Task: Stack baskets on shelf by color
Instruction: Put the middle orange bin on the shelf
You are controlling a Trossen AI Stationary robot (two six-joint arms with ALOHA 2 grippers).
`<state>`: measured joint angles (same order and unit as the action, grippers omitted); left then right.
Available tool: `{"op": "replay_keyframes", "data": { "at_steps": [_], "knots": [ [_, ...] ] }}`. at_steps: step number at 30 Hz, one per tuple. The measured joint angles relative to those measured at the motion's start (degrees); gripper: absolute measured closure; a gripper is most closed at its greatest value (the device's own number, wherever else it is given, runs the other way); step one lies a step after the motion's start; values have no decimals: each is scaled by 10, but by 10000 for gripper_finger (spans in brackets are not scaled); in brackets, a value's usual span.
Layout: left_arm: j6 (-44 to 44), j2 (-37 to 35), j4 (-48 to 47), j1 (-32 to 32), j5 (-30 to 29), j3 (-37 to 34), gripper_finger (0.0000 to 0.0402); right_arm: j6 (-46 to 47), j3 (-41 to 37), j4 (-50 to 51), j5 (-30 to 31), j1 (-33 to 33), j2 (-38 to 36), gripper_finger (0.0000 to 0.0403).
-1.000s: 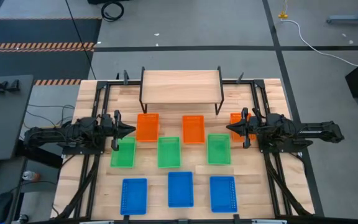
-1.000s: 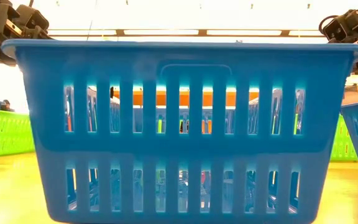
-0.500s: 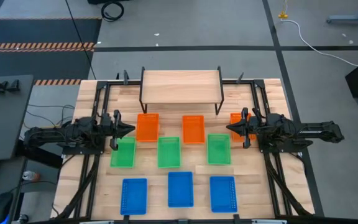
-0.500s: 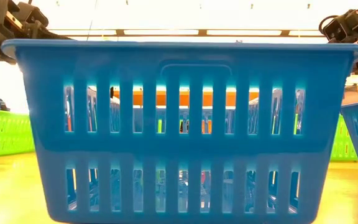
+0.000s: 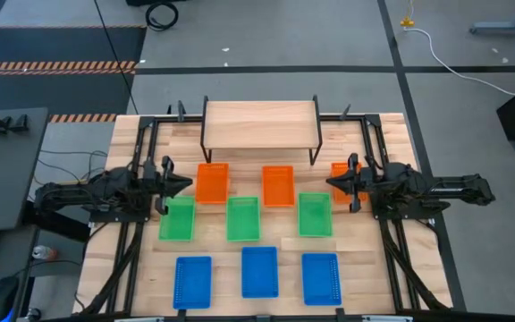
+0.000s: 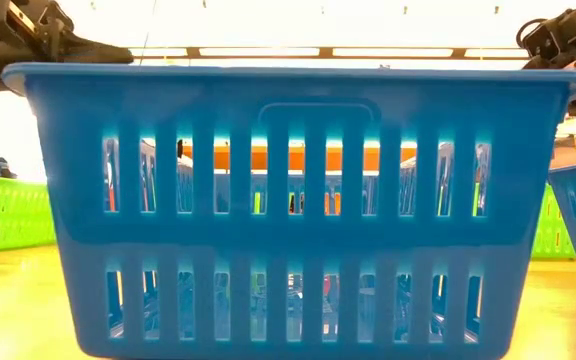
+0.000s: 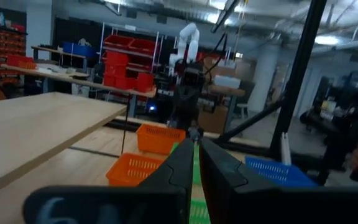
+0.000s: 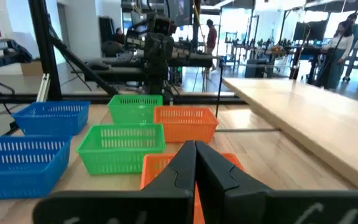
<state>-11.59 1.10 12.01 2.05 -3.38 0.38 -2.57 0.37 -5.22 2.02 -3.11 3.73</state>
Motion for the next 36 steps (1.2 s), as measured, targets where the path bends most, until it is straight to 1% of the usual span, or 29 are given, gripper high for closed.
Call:
{"op": "replay_keyframes", "data": {
  "at_steps": [3, 5, 8, 10, 11, 14, 18, 22, 26, 29, 32, 36],
  "knots": [
    [-11, 0, 42, 0, 2, 0, 367, 5, 0, -24, 0, 0, 0, 391],
    [-11, 0, 80, 0, -2, 0, 363, 31, 0, -39, -1, 0, 0, 391],
    [-1, 0, 153, 0, -40, 0, 359, 70, 0, -52, 1, 0, 0, 391],
    [37, -1, 205, 0, -70, 2, 359, 89, 0, -63, 1, 0, 0, 391],
    [57, -1, 211, 0, -78, 7, 359, 96, 0, -73, 1, 0, 0, 391],
    [93, 1, 204, 0, -79, 17, 357, 119, 0, -85, 1, 0, 0, 391],
    [76, 12, 142, 0, -84, 16, 346, 127, 0, -106, 1, 0, 2, 387],
    [81, 38, 123, 0, -80, 24, 319, 129, 23, -105, -7, 2, 23, 361],
    [79, 94, 83, 0, -67, 87, 285, 129, 71, -105, -21, 8, 75, 314],
    [74, 162, 45, 0, -56, 137, 262, 135, 122, -96, -36, 13, 135, 281],
    [75, 240, 44, -1, -54, 175, 245, 135, 185, -30, -34, 19, 213, 265],
    [88, 345, 34, -1, -54, 215, 237, 133, 283, 102, -17, 30, 336, 263]
  ]
}}
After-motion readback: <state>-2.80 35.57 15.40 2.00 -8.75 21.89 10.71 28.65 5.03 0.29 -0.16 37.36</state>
